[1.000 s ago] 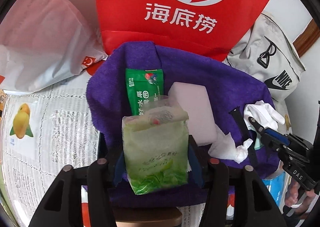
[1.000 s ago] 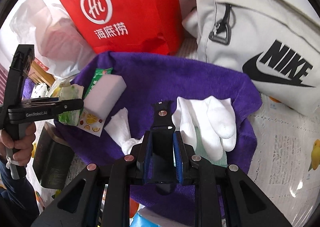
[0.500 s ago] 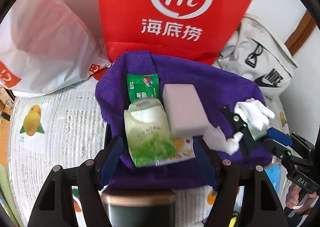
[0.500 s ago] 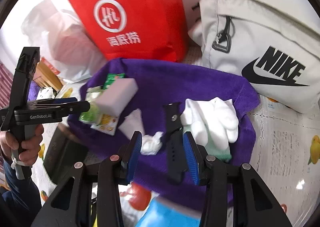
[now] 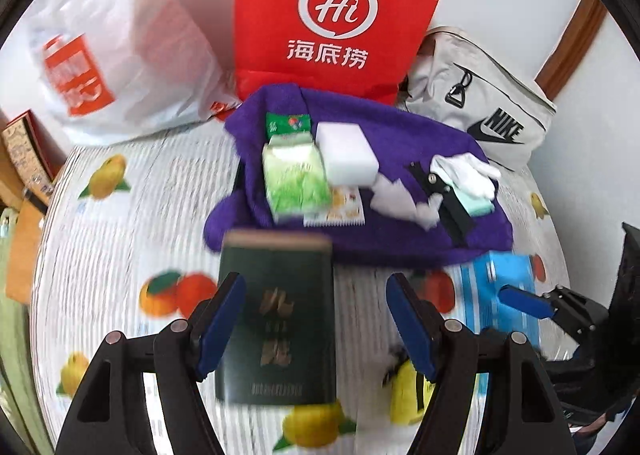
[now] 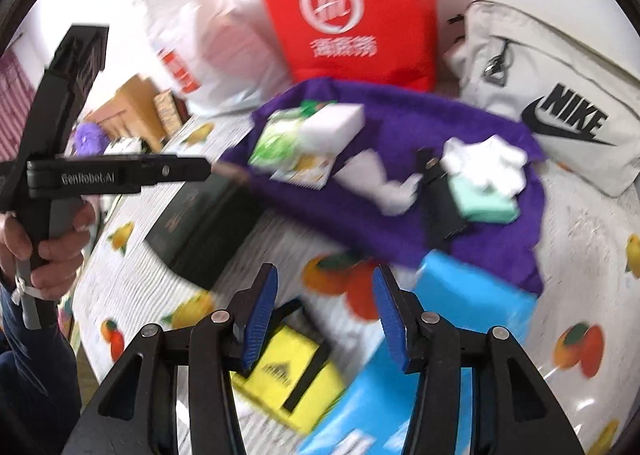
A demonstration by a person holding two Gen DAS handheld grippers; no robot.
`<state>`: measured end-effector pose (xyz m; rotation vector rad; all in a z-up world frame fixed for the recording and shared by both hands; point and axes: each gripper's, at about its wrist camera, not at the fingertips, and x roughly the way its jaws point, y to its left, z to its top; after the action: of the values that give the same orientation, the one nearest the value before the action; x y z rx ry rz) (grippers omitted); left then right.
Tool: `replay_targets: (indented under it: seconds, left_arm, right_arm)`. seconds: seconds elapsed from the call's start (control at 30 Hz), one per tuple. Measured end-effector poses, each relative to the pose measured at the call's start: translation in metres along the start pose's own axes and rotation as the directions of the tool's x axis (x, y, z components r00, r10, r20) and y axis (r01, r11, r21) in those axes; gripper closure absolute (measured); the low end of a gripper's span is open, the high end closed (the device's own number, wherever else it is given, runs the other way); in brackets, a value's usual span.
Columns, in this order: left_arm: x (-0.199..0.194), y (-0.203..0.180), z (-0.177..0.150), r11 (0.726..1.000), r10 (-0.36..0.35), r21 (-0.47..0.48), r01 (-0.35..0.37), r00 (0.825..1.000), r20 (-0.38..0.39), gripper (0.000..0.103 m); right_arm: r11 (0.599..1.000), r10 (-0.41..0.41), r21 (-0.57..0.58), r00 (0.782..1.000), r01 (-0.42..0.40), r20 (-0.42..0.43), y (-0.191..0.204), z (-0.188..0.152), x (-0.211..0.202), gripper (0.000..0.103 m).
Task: Organize soft objects
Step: 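Grasp the yellow Adidas mini bag by its handle with the right gripper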
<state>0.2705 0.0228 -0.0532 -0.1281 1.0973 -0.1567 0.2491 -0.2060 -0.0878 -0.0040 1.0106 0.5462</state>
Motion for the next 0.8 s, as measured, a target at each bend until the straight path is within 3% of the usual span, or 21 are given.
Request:
replay_targets:
  seconds: [0.1, 0.33, 0.5, 0.67, 0.73, 0.8]
  left_arm:
    - [-0.011, 0.005, -0.021, 1.000, 0.005, -0.008, -0.005, 1.000, 0.004, 0.032]
    - [-0.024, 0.020, -0.063, 0.999, 0.005, -0.041, -0.005, 1.000, 0.011, 0.032]
    - [-0.022, 0.032, -0.085, 0.998, -0.003, -0.062, 0.003, 1.000, -0.004, 0.032]
    - [-0.020, 0.046, -0.103, 0.997, -0.006, -0.082, 0.005, 1.000, -0.015, 0.032]
    - [-0.020, 0.048, -0.108, 0.997, -0.009, -0.082, 0.008, 1.000, -0.019, 0.032]
    - [-0.018, 0.051, -0.114, 0.996, -0.012, -0.084, 0.011, 1.000, -0.023, 0.032]
  right_arm:
    - [0.999, -0.001, -0.033, 1.000, 0.001, -0.013, 0.018, -0.016, 0.002, 0.040]
    - [0.997, 0.001, -0.074, 0.999, -0.004, -0.041, 0.053, -0.046, 0.012, 0.036]
    - [0.995, -0.050, -0.091, 0.998, 0.046, -0.045, 0.077, -0.061, 0.029, 0.036]
    - [0.983, -0.156, -0.104, 0.988, 0.154, -0.018, 0.093, -0.074, 0.050, 0.037]
    - [0.969, -0.221, -0.109, 0.975, 0.220, 0.006, 0.097, -0.077, 0.056, 0.040]
    - [0.955, -0.272, -0.120, 0.962, 0.273, 0.023, 0.100, -0.078, 0.059, 0.058]
